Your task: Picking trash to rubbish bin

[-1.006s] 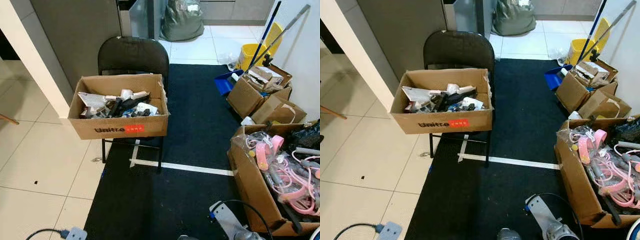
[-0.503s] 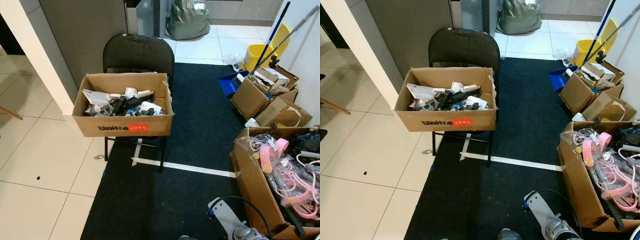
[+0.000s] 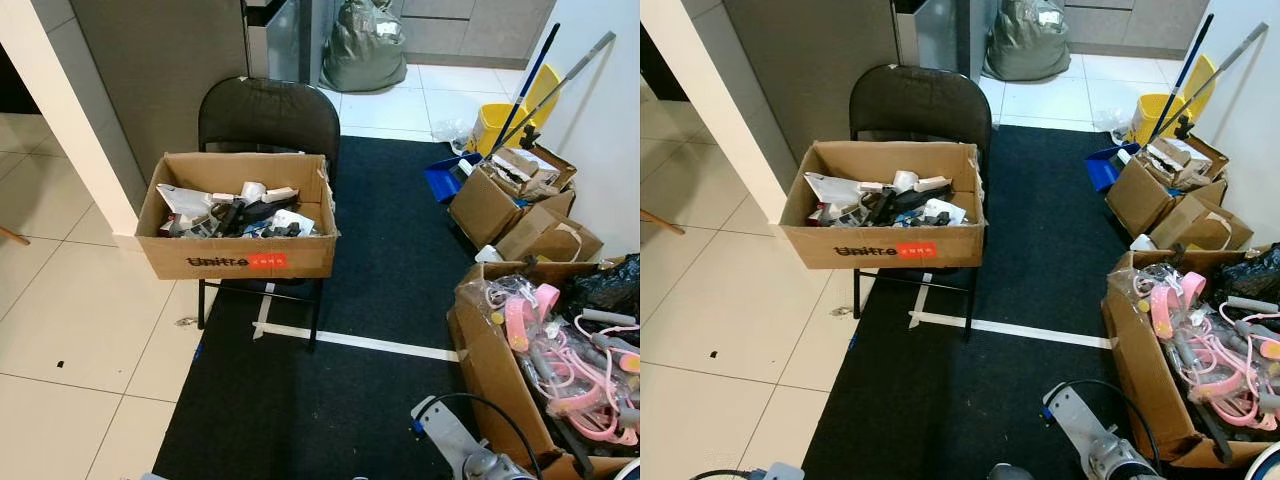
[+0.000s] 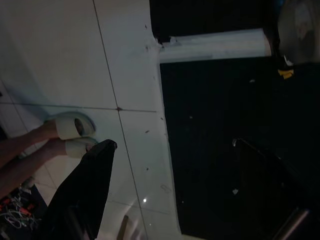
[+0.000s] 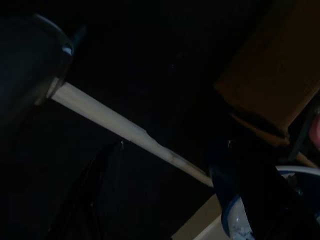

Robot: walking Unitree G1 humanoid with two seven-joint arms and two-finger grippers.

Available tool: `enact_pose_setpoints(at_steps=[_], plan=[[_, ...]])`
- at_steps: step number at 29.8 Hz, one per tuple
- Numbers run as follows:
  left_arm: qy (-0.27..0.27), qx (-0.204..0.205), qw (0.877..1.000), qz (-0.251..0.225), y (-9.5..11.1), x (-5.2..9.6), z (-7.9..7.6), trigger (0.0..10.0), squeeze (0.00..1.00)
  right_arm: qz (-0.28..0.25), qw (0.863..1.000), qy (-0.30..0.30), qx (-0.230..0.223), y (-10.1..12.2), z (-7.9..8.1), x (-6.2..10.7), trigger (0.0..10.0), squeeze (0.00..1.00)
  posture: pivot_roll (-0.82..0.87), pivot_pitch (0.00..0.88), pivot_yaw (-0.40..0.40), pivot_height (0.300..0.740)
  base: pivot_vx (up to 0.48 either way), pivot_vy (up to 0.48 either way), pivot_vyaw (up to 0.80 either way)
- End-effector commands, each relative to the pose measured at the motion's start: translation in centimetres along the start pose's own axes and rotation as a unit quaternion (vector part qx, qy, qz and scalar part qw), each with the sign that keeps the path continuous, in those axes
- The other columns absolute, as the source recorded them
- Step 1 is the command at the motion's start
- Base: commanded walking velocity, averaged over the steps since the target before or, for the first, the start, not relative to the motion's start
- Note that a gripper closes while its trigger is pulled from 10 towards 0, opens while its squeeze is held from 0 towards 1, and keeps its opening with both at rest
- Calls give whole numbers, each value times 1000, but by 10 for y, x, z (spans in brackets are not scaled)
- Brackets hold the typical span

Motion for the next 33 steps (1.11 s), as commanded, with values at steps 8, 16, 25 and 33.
enact_pose_setpoints(at_steps=[8, 16, 25, 33], plan=[[-21, 4, 999, 27, -22, 3, -18, 10000, 0, 13, 1000, 15, 12, -12, 12, -1, 10000, 0, -29, 79, 0, 740, 0, 0, 0], [-26, 5, 1000, 13, -13, 3, -22, 10000, 0, 25, 999, 11, 22, -23, 8, 0, 10000, 0, -13, 76, -7, 740, 0, 0, 0], [-26, -7, 1000, 0, -2, 2, -21, 10000, 0, 20, 999, 21, 31, -20, 18, -1, 10000, 0, 54, 81, -17, 740, 0, 0, 0], [-35, -20, 999, -16, 7, 3, -29, 10000, 0, 22, 998, 24, 47, -20, 19, -1, 10000, 0, 73, 86, -30, 740, 0, 0, 0]])
Point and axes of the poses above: a point about 5 cm out from each wrist's last joint towards the gripper, its own x axis pointing back from the gripper into the wrist, its own y axis along the axis of the wrist's last joint, z = x × y, the point moved 6 cm from there along -x, pointing out of the wrist towards the gripper, and after that the axes turned 9 degrees about -x, right-handed, at the moved point
